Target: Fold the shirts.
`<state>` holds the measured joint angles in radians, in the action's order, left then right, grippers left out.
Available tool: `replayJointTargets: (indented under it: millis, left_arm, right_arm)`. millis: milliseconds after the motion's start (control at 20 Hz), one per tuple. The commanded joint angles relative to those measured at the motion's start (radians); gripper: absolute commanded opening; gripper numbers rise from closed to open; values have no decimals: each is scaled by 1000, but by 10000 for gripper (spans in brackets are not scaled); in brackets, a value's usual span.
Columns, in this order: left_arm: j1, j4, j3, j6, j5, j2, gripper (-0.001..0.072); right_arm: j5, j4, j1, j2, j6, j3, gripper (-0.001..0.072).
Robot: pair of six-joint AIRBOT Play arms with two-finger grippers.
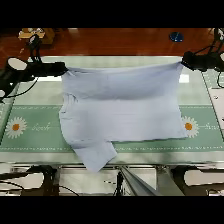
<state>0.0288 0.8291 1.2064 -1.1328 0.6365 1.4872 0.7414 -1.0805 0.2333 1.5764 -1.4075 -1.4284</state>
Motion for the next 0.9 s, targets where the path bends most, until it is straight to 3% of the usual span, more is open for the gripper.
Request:
replayJointTargets:
  millis: [0,400,600,850]
  left_arm:
    - [-32,-3,1,25,-187,56,19]
    - [-98,-3,2,25,-430,118,18]
    - [-118,-2,0,25,-382,143,19]
    - [-77,91,1,25,-164,88,19]
  right_arm:
    - [-116,18,0,58,63,0,18]
    - [-266,89,0,122,89,0,18]
    - [-206,63,0,122,90,0,18]
    - [21,-101,20,80,89,-51,18]
